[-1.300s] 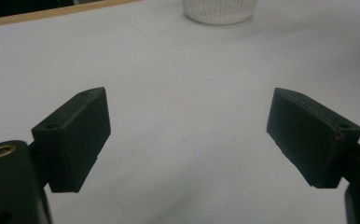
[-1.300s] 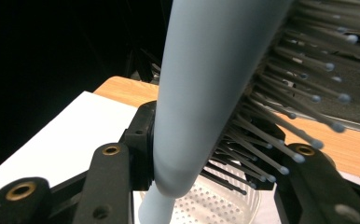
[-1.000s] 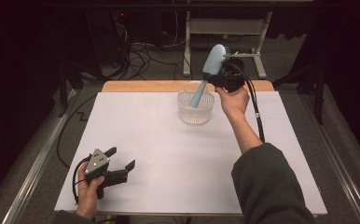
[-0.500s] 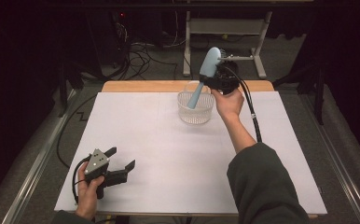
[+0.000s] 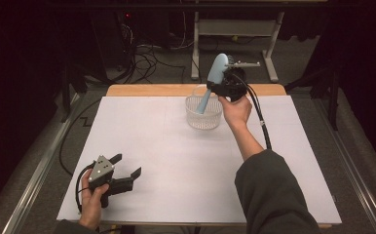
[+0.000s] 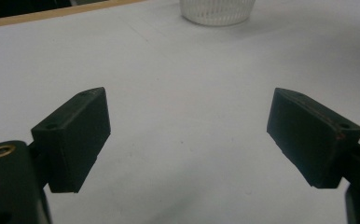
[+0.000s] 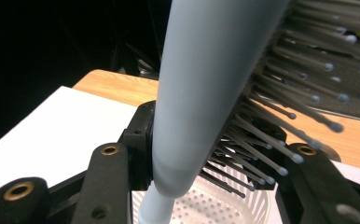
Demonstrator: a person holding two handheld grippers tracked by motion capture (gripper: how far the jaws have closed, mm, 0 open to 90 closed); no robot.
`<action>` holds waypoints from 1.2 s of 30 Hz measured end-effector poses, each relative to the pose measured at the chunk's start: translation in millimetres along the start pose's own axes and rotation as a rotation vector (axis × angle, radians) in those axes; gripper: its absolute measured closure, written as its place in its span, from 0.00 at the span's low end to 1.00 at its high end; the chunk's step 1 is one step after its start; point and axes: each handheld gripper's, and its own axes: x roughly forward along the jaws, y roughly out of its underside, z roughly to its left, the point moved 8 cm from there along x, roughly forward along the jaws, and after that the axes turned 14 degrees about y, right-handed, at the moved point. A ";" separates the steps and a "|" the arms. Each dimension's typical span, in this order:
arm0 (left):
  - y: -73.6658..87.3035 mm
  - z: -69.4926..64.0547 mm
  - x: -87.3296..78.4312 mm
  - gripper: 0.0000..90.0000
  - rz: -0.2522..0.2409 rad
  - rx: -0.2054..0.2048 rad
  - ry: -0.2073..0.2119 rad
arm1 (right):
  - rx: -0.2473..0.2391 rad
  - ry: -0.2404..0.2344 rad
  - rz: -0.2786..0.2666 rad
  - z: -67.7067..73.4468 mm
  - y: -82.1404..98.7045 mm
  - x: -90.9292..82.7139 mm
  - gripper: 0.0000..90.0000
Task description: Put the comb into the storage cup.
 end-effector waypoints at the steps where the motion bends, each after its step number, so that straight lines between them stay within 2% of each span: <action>1: 0.0 0.1 0.0 0.16 0.001 0.000 0.000 | -0.002 0.003 0.003 -0.1 1.1 0.8 0.60; 23: 0.3 -0.1 1.2 0.16 0.002 -0.001 0.003 | -0.032 0.012 0.038 6.6 10.3 7.0 0.60; 36: 0.4 -0.4 1.2 0.16 0.005 0.002 0.005 | -0.010 0.022 0.053 2.9 22.4 15.0 0.60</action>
